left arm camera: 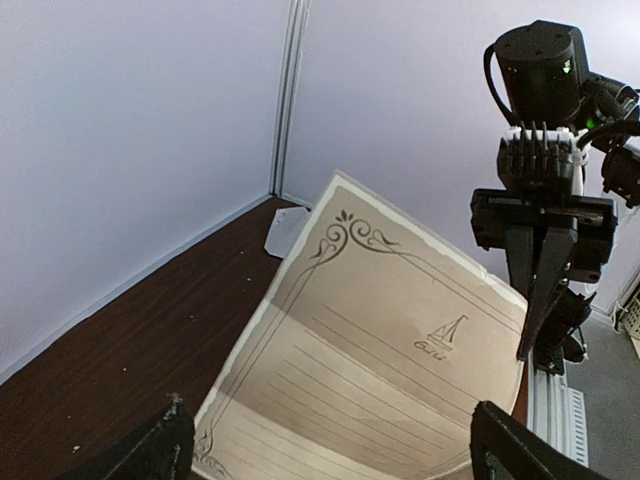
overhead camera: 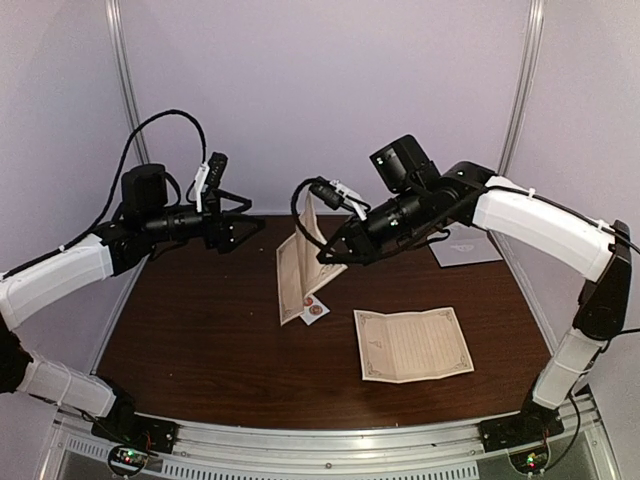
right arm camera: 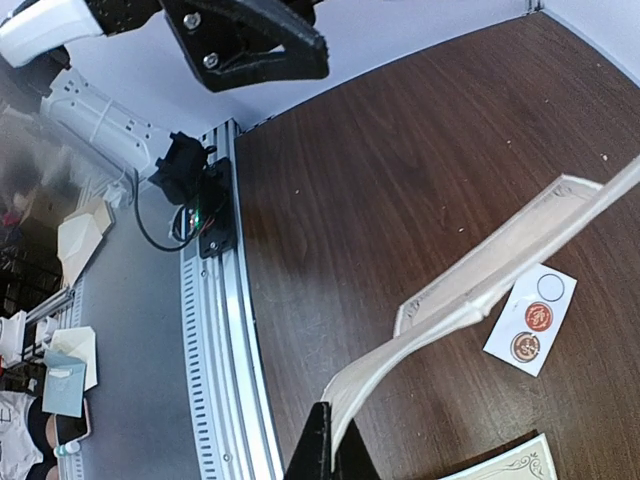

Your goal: Place the letter into the envelope and seal it

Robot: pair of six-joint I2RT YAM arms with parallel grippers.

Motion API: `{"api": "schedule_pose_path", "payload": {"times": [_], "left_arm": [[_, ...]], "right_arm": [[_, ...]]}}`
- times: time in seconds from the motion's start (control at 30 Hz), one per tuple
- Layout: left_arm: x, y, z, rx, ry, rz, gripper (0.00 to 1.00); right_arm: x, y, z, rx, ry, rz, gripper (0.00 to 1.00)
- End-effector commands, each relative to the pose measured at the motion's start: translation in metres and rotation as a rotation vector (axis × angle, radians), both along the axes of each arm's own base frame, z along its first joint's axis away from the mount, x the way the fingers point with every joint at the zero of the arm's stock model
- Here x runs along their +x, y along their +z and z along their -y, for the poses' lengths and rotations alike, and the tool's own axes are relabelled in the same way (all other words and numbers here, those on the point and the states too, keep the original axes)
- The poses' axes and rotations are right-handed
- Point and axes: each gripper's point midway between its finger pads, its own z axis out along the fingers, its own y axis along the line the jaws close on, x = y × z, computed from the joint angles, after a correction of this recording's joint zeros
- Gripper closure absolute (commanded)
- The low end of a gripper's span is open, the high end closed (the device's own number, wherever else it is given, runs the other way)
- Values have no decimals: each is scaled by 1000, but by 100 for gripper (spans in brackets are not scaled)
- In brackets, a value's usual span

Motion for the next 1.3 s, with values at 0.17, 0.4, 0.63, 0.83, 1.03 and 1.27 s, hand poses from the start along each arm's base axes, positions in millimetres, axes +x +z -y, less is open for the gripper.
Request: {"api": "schedule_pose_path", "payload": {"times": [0.17, 0.4, 0.63, 0.83, 1.03, 1.27], "left_arm": [[-23, 2, 15, -8, -189, 48, 2], [-27, -21, 30, 22, -287, -33, 2], [-17, -16, 32, 38, -247, 10, 2], [-24, -23, 46, 29, -351, -20, 2], [-36, -39, 71, 77, -466, -55, 3], [-52, -44, 73, 60, -570, -95, 2]], "right_arm": [[-44, 17, 17, 3, 176, 44, 100], [-58, 18, 24, -4, 233, 57, 100], [-73, 19, 24, -3, 310, 52, 100], [-86, 24, 22, 16, 368, 47, 100], [-100, 21, 16, 11, 408, 39, 100], [-107, 21, 17, 9, 420, 47, 100]]}}
